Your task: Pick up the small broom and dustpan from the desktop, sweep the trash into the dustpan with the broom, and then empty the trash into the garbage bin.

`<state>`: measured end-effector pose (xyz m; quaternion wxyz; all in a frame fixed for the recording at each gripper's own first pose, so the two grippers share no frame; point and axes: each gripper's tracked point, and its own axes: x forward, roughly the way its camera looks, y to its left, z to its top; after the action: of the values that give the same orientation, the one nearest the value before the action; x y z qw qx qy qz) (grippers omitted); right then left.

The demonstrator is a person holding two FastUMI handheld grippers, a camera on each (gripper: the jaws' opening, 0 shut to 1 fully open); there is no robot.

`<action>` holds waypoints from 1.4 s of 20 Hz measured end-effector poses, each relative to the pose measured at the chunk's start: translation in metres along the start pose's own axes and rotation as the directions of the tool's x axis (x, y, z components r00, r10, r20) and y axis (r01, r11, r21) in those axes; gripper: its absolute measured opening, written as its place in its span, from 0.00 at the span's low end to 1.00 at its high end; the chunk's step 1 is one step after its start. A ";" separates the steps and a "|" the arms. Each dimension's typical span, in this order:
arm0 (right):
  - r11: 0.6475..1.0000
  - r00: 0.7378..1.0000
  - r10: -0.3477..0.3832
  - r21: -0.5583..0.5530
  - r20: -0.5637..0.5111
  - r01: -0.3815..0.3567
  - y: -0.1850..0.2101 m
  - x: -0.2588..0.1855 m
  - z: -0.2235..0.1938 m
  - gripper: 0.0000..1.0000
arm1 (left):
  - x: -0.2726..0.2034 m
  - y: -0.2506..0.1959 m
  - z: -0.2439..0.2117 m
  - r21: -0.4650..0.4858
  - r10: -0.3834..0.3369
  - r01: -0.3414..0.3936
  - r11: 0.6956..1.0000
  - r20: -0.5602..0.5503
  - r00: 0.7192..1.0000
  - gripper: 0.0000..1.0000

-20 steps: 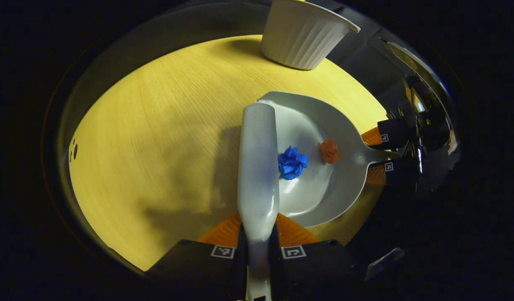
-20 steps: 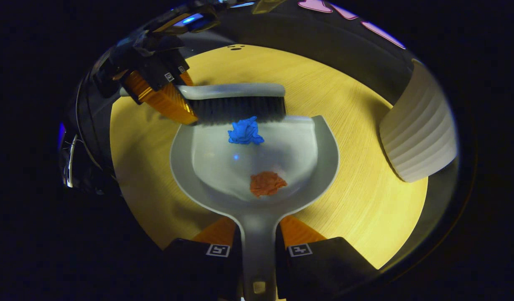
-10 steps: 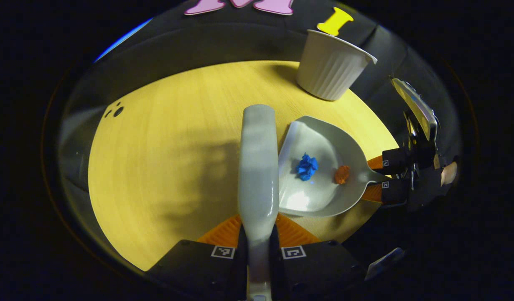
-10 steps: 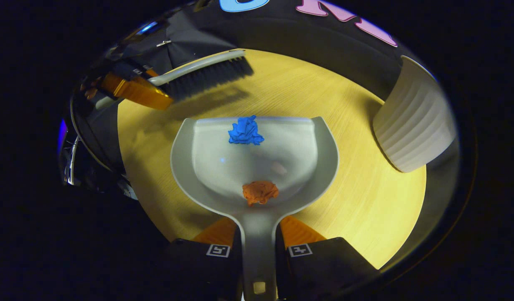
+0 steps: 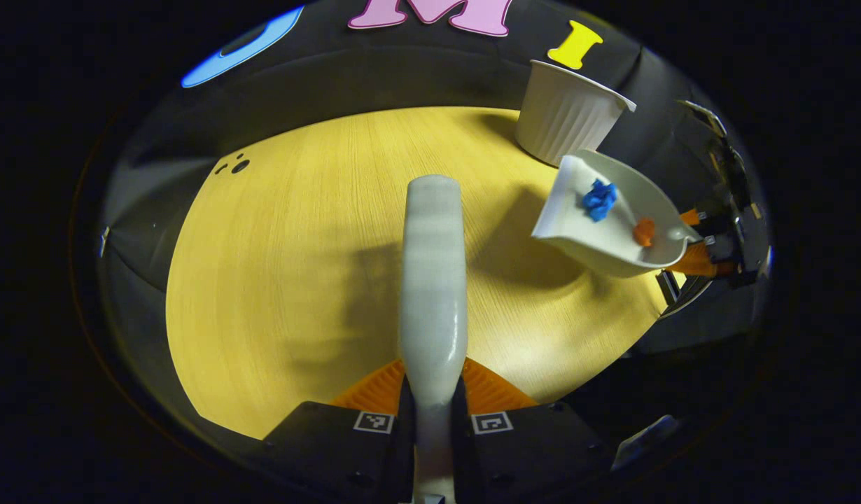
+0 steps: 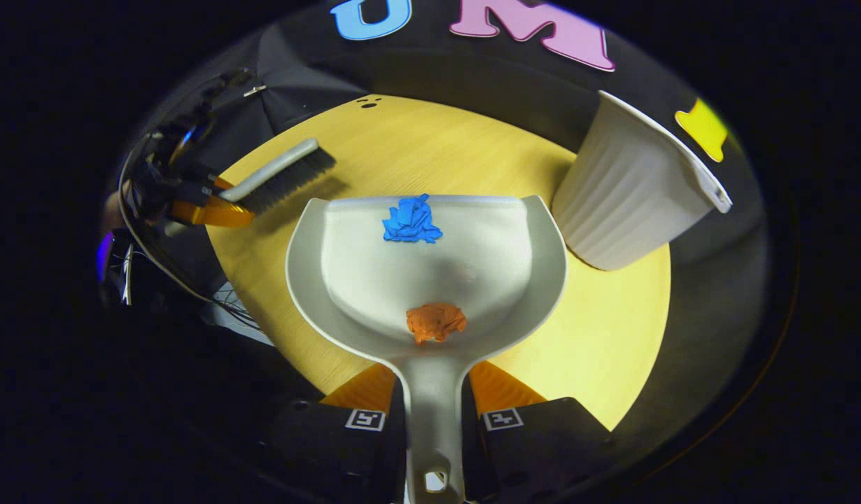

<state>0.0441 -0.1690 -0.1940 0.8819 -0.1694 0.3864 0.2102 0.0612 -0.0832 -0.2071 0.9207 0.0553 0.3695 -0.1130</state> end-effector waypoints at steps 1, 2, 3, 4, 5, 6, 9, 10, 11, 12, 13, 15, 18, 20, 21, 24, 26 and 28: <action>1.000 1.000 -0.007 0.001 0.002 0.007 -0.004 -0.015 0.005 0.35 | 0.001 -0.001 -0.002 -0.009 -0.005 0.005 1.000 0.004 1.000 0.24; 1.000 1.000 -0.016 0.001 0.004 0.016 -0.009 -0.029 0.008 0.35 | 0.001 -0.003 -0.004 -0.015 -0.007 0.007 1.000 0.009 1.000 0.26; 1.000 1.000 -0.026 0.008 0.009 0.026 -0.014 -0.043 0.013 0.35 | 0.002 -0.006 -0.006 -0.020 -0.008 0.008 1.000 0.011 1.000 0.26; 0.999 1.000 -0.027 0.025 0.012 0.026 -0.018 -0.059 0.018 0.35 | 0.002 -0.008 -0.007 -0.027 -0.012 0.012 1.000 0.013 1.000 0.26; 0.999 1.000 -0.026 0.045 0.015 0.025 -0.023 -0.073 0.024 0.35 | 0.003 -0.009 -0.009 -0.036 -0.019 0.019 0.999 0.013 1.000 0.24; 0.997 1.000 -0.025 0.071 0.019 0.023 -0.029 -0.085 0.028 0.35 | 0.004 -0.011 -0.011 -0.047 -0.026 0.026 0.999 0.013 1.000 0.26; 0.982 0.998 -0.044 0.183 0.050 0.034 -0.049 -0.114 0.051 0.36 | 0.005 -0.012 -0.015 -0.085 -0.039 0.041 0.996 0.019 0.999 0.26; 0.976 0.996 -0.062 0.210 0.064 0.047 -0.060 -0.122 0.057 0.39 | 0.005 -0.012 -0.015 -0.093 -0.038 0.040 0.995 0.023 0.999 0.26; 0.972 0.993 -0.090 0.223 0.076 0.071 -0.075 -0.128 0.065 0.35 | 0.005 -0.011 -0.017 -0.101 -0.034 0.037 0.994 0.027 0.999 0.26; 0.967 0.989 -0.119 0.235 0.083 0.096 -0.089 -0.133 0.070 0.31 | 0.005 -0.011 -0.017 -0.109 -0.030 0.033 0.994 0.029 0.999 0.26; 0.962 0.986 -0.138 0.250 0.089 0.112 -0.102 -0.137 0.075 0.40 | 0.003 -0.010 -0.018 -0.119 -0.025 0.029 0.993 0.032 0.999 0.26; 0.944 0.979 -0.173 0.301 0.107 0.134 -0.126 -0.145 0.090 0.35 | -0.001 -0.004 -0.018 -0.137 -0.020 0.026 0.990 0.040 0.999 0.26; 0.918 0.950 -0.279 0.329 0.138 0.221 -0.165 -0.145 0.116 0.36 | -0.008 0.015 -0.018 -0.158 -0.003 0.011 0.987 0.049 0.999 0.26; 0.909 0.935 -0.324 0.323 0.146 0.264 -0.184 -0.143 0.131 0.35 | -0.011 0.025 -0.015 -0.188 0.005 0.006 0.982 0.055 0.998 0.26; 0.903 0.931 -0.334 0.334 0.146 0.271 -0.192 -0.139 0.138 0.39 | -0.012 0.032 -0.014 -0.203 0.010 0.002 0.979 0.060 0.998 0.24; 0.886 0.926 -0.356 0.358 0.122 0.293 -0.214 -0.121 0.149 0.36 | -0.018 0.050 -0.011 -0.242 0.034 -0.014 0.970 0.077 0.996 0.26; 0.872 0.917 -0.384 0.367 0.106 0.323 -0.229 -0.109 0.156 0.36 | -0.022 0.061 -0.012 -0.279 0.040 -0.014 0.960 0.086 0.996 0.26; 0.847 0.893 -0.437 0.385 0.109 0.367 -0.250 -0.100 0.168 0.36 | -0.022 0.072 -0.017 -0.329 0.043 -0.012 0.944 0.088 0.995 0.26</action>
<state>0.2107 -0.3292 0.0237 0.9553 -0.0638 0.2863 -0.0377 0.0524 -0.0064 -0.2032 0.9348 -0.0987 0.3388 -0.0398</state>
